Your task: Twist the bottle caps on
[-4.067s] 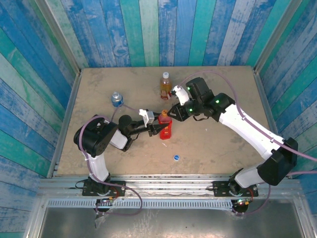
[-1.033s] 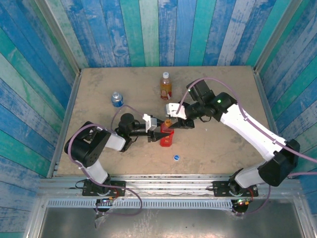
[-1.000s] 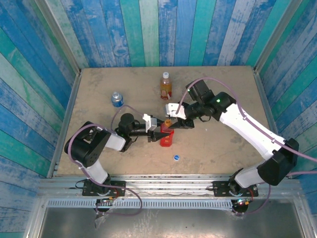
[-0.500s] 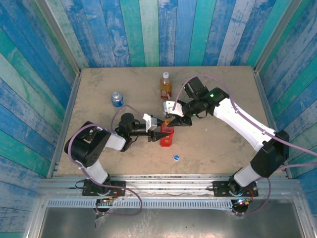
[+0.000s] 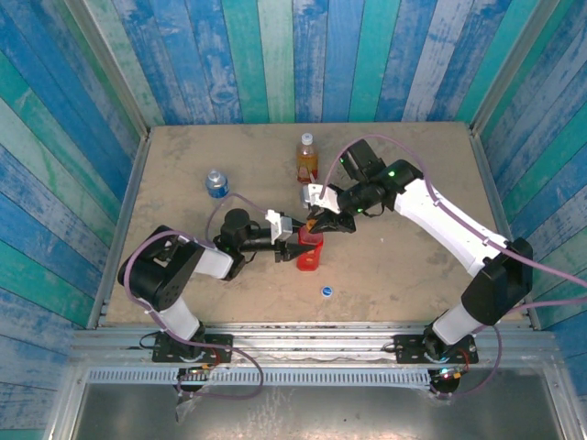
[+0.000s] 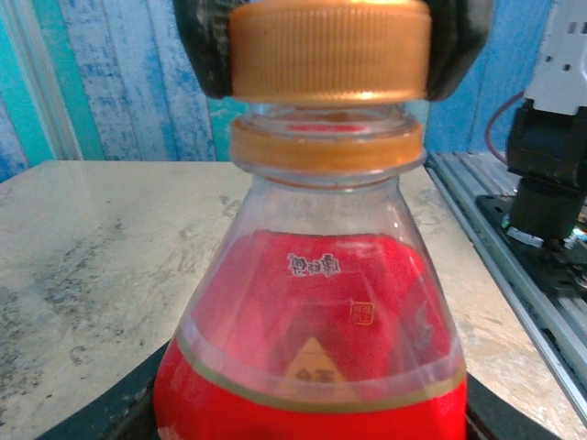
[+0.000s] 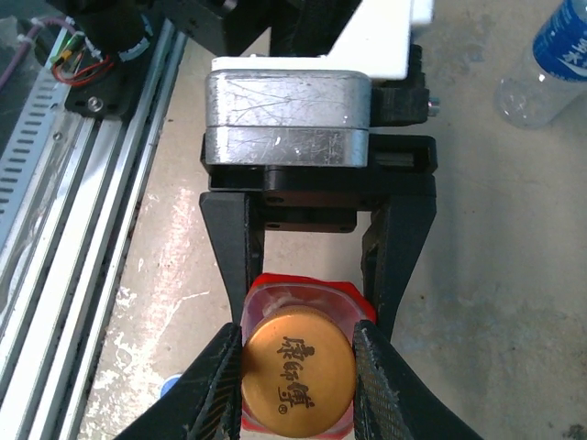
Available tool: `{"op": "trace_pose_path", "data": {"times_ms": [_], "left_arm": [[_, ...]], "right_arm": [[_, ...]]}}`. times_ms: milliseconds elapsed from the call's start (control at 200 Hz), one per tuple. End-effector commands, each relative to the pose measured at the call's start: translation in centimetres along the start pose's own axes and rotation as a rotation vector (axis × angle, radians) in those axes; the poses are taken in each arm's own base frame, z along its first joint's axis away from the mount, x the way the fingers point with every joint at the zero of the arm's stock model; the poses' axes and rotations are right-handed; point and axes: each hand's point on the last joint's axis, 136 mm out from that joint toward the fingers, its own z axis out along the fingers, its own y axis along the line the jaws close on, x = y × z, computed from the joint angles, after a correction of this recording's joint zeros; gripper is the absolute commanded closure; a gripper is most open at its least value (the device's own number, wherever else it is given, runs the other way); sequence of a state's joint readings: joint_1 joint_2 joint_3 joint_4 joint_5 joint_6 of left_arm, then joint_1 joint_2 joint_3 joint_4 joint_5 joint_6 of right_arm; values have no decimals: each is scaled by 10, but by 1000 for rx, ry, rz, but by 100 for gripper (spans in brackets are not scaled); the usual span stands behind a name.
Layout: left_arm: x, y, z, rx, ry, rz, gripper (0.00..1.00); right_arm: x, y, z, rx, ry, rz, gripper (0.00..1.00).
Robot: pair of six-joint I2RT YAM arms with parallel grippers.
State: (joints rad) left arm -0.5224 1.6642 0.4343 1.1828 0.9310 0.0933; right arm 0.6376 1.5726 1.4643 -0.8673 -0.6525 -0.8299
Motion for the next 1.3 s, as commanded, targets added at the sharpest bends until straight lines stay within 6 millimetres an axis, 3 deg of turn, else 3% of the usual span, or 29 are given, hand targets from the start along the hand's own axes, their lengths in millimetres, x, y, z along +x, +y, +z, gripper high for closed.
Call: {"op": "trace_pose_path", "data": {"times_ms": [0, 120, 245, 330, 451, 601, 746, 861, 946, 1066, 1297], "left_arm": [[-27, 27, -6, -183, -69, 35, 45], [-42, 60, -14, -371, -111, 26, 45], [-50, 85, -16, -515, -102, 60, 45], [-50, 99, -21, -634, -71, 120, 45], [-52, 100, -25, -665, -67, 150, 45], [-35, 88, -22, -601, 32, 193, 45], [-20, 75, -19, -526, 88, 205, 44], [-13, 67, -22, -509, 116, 253, 43], [-7, 58, -25, -477, 155, 333, 43], [-8, 44, -29, -432, 168, 443, 45], [3, 35, -27, -359, 253, 472, 47]], "right_arm": [[17, -4, 11, 24, 62, 212, 80], [30, -29, 18, 250, 76, 438, 80], [46, -51, 8, 525, 57, 784, 83], [56, -47, 5, 640, 67, 976, 82], [44, -42, 7, 673, 35, 979, 78], [19, -44, -1, 632, 26, 788, 62], [-7, -41, -19, 606, -3, 566, 37], [-11, -33, -36, 617, -5, 448, 26], [-10, -17, -42, 580, -1, 315, 25], [-13, 12, -39, 486, 12, 94, 33], [2, 26, -37, 446, 184, -270, 42]]}}
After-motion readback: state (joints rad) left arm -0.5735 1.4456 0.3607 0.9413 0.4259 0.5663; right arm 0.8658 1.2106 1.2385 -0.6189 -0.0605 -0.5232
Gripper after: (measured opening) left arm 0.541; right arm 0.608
